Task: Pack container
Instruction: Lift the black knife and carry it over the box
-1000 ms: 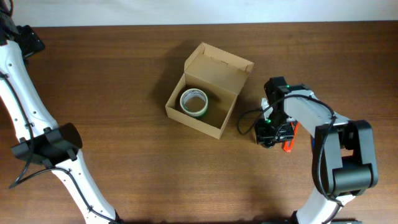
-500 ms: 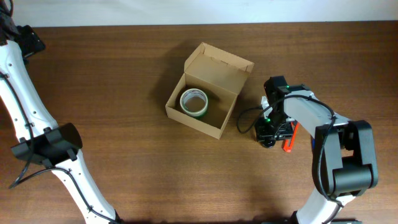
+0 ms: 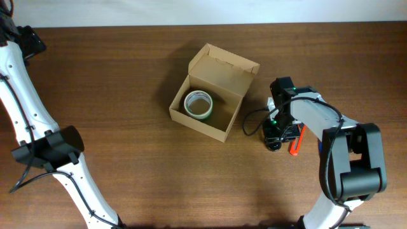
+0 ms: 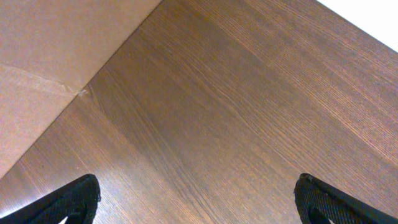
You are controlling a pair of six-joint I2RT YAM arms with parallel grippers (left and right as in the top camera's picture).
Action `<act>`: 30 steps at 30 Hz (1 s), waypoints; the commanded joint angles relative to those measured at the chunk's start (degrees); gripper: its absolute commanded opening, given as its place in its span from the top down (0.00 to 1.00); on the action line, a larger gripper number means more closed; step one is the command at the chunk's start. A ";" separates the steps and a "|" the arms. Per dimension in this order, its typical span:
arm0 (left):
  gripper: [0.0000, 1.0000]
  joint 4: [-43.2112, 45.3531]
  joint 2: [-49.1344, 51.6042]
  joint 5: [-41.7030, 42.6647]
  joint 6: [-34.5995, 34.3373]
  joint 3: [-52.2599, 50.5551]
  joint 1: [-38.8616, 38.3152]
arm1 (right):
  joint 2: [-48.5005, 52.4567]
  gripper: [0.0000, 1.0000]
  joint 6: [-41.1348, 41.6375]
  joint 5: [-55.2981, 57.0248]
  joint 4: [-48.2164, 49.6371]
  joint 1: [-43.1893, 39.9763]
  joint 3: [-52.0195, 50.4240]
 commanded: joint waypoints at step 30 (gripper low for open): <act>0.00 -0.07 -1.11 0.22 0.24 -0.39 0.04 | 0.68 0.63 0.68 -0.83 -24.30 4.94 54.99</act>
